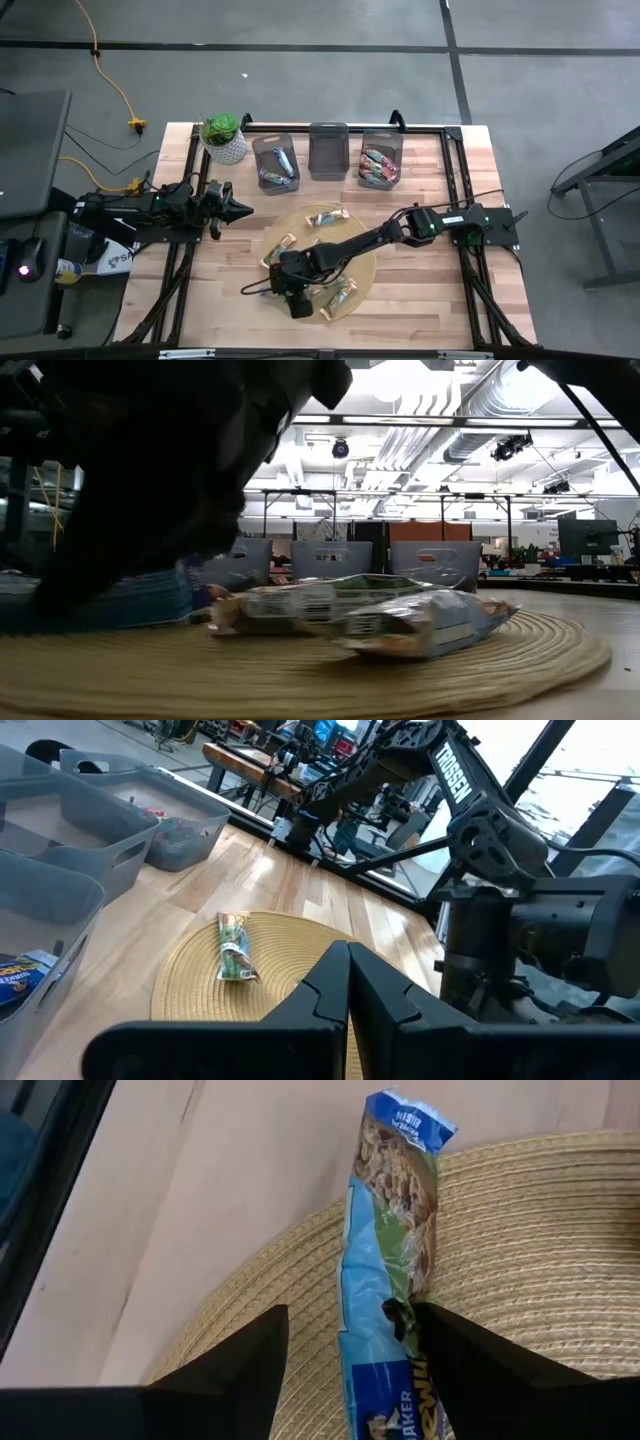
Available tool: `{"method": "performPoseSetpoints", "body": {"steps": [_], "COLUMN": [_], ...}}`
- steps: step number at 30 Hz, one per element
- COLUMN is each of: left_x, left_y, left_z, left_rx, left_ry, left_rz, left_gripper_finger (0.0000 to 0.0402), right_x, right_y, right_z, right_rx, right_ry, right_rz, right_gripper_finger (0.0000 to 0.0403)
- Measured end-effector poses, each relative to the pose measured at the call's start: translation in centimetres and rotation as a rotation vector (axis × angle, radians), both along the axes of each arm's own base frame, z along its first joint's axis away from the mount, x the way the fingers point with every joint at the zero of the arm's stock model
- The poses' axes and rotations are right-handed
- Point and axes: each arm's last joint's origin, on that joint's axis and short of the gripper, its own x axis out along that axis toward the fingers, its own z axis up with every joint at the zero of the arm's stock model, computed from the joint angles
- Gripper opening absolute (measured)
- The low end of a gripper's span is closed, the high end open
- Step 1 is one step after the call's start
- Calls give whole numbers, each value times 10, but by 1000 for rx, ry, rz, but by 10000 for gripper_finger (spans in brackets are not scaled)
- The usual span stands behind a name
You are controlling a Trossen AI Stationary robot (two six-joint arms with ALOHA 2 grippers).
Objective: Pick and place Granola Bars by type
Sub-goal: Put the blue granola bar into the left black bin
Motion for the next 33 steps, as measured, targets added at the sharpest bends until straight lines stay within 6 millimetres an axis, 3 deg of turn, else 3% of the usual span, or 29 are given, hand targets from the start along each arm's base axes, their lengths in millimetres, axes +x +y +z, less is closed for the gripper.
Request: {"method": "performPoseSetpoints", "body": {"steps": [9,28,33], "left_x": [0,0,0], "left_y": [0,0,0], "left_z": [0,0,0], "left_rx": [0,0,0], "left_ry": [0,0,0], "left_rz": [0,0,0], "left_gripper_finger": [1,1,1], "right_x": [2,2,4], "right_y": [-1,-2,-2], "right_z": [0,5,22], "right_rx": [-69,-92,-113], "right_ry": [-34,-51,-100], "right_rz": [-25,-41,-48], "right_gripper_finger": [201,83,72]}}
